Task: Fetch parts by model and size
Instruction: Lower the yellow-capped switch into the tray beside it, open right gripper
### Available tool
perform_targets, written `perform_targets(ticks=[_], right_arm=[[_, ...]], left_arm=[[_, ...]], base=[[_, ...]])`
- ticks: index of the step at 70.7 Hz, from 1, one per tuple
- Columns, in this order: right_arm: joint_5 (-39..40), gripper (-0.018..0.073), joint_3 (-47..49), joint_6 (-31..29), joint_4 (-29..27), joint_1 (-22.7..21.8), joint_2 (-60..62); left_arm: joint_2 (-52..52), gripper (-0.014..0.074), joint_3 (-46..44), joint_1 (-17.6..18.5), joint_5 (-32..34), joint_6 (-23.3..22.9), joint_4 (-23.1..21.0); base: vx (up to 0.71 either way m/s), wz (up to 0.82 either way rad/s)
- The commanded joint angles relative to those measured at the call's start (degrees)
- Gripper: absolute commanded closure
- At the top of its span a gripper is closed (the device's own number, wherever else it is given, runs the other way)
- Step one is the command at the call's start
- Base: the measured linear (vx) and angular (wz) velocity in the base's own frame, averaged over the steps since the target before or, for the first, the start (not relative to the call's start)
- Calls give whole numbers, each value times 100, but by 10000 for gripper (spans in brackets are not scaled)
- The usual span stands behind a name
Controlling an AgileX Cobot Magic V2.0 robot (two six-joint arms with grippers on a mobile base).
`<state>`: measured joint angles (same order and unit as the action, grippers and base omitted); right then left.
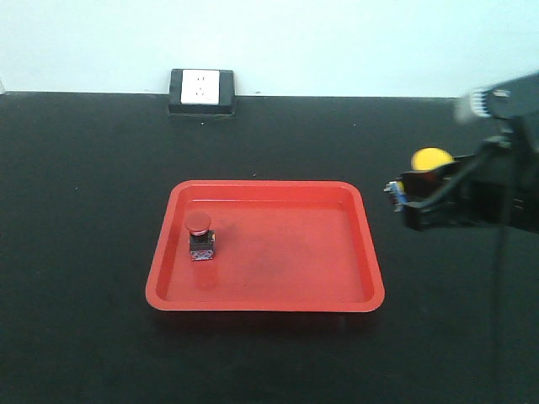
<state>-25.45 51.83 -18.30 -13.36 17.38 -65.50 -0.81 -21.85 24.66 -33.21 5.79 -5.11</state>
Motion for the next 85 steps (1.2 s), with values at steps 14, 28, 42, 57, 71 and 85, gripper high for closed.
perform_targets(ticks=[14,28,42,57,71,85], right_arm=[[0,546,1175,574,-28,185,-1632],[-584,538,2060,584,-28,185,-2865],[-827,515,2609,584,-28,185,-3695],[-880,417,2709,607,-22,185,-4103],[-980,193,2709,612,23,185,-4190],[-919,50,2729,623,35,181,-4001]], left_arm=[[52,137,-137,39,419,-18,-69],[52,137,-137,39,343,-32,-69],[52,137,-137,39,343,-32,-69],[52,137,-137,39,341,-32,-69],[52,137,-137,39,341,-32,-69],[52,137,-137,39,341,-32,-69]], base=[[0,0],[0,0],[0,0],[0,0],[0,0],[0,0]])
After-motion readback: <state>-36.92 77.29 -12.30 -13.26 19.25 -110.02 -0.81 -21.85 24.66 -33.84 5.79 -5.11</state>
